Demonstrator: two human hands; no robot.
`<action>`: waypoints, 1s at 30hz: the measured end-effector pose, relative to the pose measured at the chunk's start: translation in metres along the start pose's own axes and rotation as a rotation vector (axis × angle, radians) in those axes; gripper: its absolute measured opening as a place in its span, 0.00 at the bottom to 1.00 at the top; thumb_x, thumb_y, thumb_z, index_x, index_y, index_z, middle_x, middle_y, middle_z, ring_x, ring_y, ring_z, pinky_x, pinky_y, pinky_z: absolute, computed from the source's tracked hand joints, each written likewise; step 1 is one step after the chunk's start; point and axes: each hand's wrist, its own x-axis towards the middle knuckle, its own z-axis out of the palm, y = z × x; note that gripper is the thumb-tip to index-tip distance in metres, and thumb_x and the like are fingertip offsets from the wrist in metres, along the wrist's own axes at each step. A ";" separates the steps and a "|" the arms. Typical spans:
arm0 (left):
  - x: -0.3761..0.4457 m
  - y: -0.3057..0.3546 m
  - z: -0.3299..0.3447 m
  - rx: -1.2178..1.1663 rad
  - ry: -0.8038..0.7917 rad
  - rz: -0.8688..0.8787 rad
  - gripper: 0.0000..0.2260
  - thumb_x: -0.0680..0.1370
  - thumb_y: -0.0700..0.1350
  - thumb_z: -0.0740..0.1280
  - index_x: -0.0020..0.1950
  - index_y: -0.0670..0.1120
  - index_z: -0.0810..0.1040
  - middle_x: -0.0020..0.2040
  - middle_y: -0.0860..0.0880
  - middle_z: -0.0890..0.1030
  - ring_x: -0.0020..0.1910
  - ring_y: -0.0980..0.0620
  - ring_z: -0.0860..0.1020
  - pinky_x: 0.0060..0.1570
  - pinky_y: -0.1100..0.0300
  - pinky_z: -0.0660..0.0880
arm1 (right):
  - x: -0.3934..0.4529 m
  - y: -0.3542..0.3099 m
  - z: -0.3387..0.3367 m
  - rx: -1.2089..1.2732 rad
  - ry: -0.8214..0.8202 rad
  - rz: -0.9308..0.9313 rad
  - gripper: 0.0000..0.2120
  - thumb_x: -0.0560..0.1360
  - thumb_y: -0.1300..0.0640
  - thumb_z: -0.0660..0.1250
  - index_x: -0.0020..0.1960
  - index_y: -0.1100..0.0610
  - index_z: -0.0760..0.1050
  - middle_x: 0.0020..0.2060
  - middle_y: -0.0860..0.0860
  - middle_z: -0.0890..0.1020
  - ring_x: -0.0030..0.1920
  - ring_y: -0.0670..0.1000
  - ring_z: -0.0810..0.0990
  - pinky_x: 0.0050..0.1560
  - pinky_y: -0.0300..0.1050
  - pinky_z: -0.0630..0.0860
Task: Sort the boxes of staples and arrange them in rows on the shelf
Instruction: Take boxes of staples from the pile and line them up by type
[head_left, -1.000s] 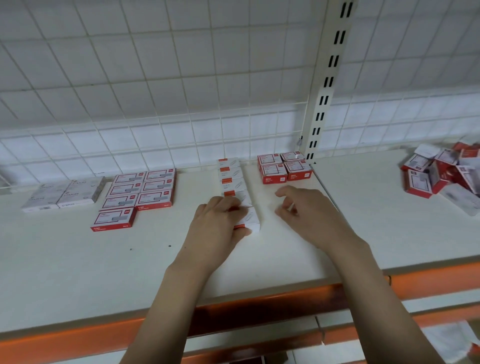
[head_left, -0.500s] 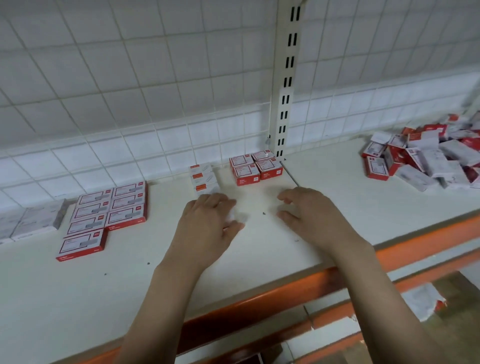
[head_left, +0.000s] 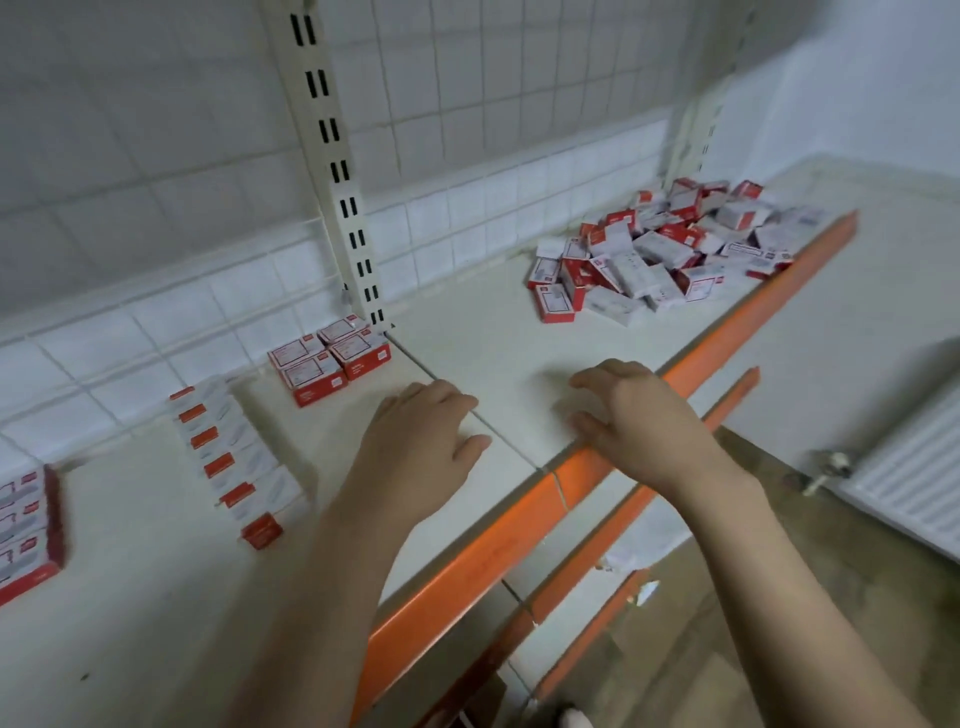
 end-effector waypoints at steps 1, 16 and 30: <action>0.007 0.006 0.005 -0.013 -0.007 0.013 0.20 0.79 0.53 0.61 0.69 0.48 0.70 0.65 0.53 0.71 0.65 0.52 0.67 0.63 0.58 0.60 | 0.001 0.010 -0.002 0.001 0.009 0.013 0.19 0.76 0.53 0.62 0.66 0.55 0.69 0.60 0.52 0.74 0.60 0.55 0.71 0.56 0.49 0.72; 0.156 0.074 0.047 0.073 0.039 -0.148 0.19 0.79 0.54 0.61 0.65 0.45 0.71 0.60 0.47 0.75 0.59 0.48 0.73 0.57 0.56 0.70 | 0.066 0.140 -0.028 -0.011 -0.018 -0.002 0.20 0.77 0.53 0.61 0.68 0.55 0.68 0.60 0.53 0.73 0.62 0.55 0.71 0.56 0.49 0.72; 0.225 0.066 0.077 0.082 -0.062 -0.462 0.30 0.73 0.63 0.63 0.62 0.40 0.71 0.54 0.43 0.72 0.56 0.44 0.71 0.54 0.53 0.69 | 0.090 0.170 -0.022 0.035 -0.020 -0.152 0.22 0.77 0.52 0.60 0.70 0.55 0.66 0.61 0.52 0.74 0.61 0.55 0.71 0.58 0.48 0.72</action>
